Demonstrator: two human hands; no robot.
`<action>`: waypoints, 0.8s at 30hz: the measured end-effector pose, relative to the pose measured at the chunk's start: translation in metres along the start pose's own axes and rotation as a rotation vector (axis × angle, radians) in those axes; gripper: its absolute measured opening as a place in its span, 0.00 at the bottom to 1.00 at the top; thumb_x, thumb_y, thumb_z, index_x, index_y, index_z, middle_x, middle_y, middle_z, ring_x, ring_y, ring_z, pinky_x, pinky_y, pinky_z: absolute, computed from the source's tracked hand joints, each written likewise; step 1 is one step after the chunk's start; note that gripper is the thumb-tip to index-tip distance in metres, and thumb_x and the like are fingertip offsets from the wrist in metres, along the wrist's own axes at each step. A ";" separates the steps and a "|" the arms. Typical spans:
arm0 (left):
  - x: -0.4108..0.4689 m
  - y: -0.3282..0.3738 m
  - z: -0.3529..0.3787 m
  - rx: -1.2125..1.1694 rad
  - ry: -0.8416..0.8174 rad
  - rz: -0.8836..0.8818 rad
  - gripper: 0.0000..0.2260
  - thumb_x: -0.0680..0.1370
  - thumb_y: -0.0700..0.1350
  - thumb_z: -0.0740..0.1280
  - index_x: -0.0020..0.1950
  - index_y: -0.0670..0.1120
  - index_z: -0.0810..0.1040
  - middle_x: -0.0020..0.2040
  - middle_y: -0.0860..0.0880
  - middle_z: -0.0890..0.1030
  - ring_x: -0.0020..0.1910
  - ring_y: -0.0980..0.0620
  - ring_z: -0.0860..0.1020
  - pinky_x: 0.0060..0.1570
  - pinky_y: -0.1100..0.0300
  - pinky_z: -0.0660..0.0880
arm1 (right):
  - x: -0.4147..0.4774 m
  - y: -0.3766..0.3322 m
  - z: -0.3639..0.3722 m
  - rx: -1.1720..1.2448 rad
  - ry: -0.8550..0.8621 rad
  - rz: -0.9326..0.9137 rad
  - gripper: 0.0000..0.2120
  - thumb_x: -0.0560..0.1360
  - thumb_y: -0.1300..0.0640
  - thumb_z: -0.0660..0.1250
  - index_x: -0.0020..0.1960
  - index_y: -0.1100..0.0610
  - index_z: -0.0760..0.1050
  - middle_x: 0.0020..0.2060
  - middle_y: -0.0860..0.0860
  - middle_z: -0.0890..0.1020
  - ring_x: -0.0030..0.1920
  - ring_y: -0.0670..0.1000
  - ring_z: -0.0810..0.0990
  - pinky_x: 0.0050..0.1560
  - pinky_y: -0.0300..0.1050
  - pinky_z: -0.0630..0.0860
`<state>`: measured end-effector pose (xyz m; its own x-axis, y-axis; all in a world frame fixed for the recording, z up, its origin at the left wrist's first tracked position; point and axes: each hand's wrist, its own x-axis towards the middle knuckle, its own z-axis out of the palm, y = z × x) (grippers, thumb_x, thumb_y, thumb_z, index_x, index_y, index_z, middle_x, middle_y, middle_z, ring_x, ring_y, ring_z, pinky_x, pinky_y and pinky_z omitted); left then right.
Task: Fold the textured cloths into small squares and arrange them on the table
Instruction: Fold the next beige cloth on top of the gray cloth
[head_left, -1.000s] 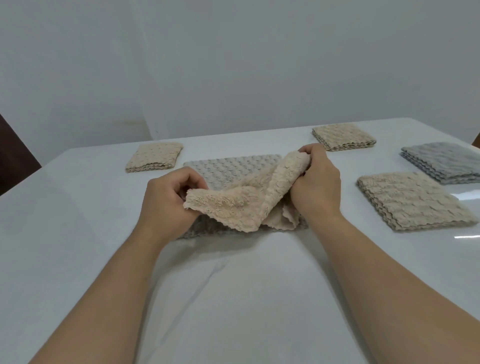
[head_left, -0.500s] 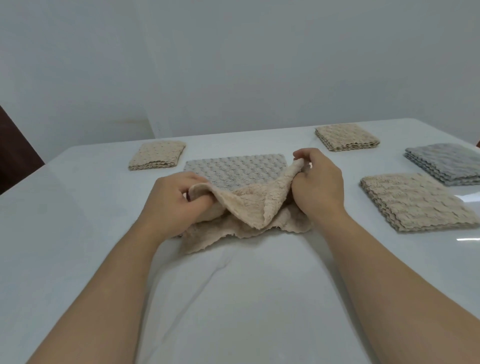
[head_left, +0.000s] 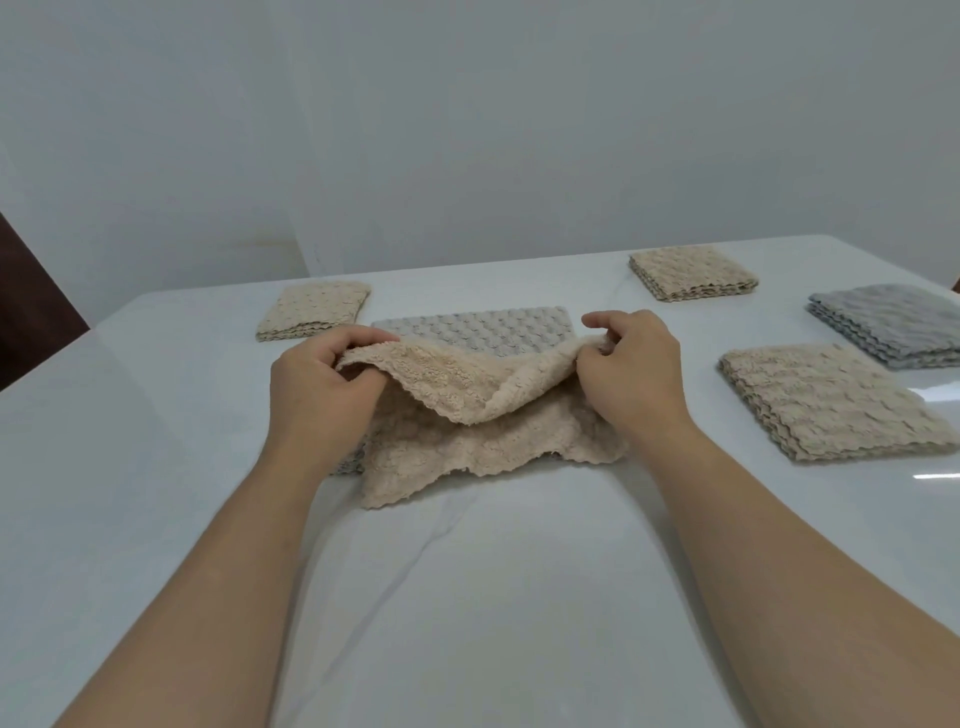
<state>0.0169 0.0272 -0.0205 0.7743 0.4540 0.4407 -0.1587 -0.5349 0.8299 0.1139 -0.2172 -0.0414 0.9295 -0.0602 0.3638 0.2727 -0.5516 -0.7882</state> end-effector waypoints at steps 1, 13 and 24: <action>0.000 -0.001 0.000 -0.012 0.001 0.005 0.19 0.71 0.32 0.68 0.46 0.57 0.85 0.39 0.63 0.84 0.35 0.66 0.78 0.39 0.71 0.73 | 0.001 0.001 0.000 -0.012 0.003 -0.002 0.20 0.75 0.63 0.62 0.65 0.53 0.80 0.55 0.51 0.74 0.54 0.48 0.75 0.58 0.37 0.68; 0.004 -0.013 0.007 0.212 -0.160 -0.182 0.05 0.72 0.43 0.75 0.42 0.54 0.86 0.44 0.56 0.85 0.42 0.55 0.81 0.40 0.61 0.75 | 0.004 0.012 0.005 -0.197 -0.143 0.055 0.10 0.72 0.65 0.62 0.52 0.56 0.72 0.53 0.56 0.75 0.47 0.53 0.72 0.44 0.45 0.67; 0.001 -0.002 0.003 -0.012 -0.344 -0.357 0.05 0.74 0.36 0.69 0.44 0.39 0.85 0.41 0.42 0.86 0.44 0.40 0.86 0.52 0.45 0.83 | 0.005 0.019 0.004 -0.192 -0.081 0.058 0.02 0.68 0.67 0.63 0.40 0.63 0.71 0.38 0.58 0.77 0.41 0.58 0.75 0.33 0.48 0.65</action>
<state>0.0201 0.0263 -0.0225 0.9388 0.3444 -0.0083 0.1473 -0.3796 0.9133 0.1246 -0.2246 -0.0562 0.9613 -0.0335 0.2733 0.1733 -0.6977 -0.6951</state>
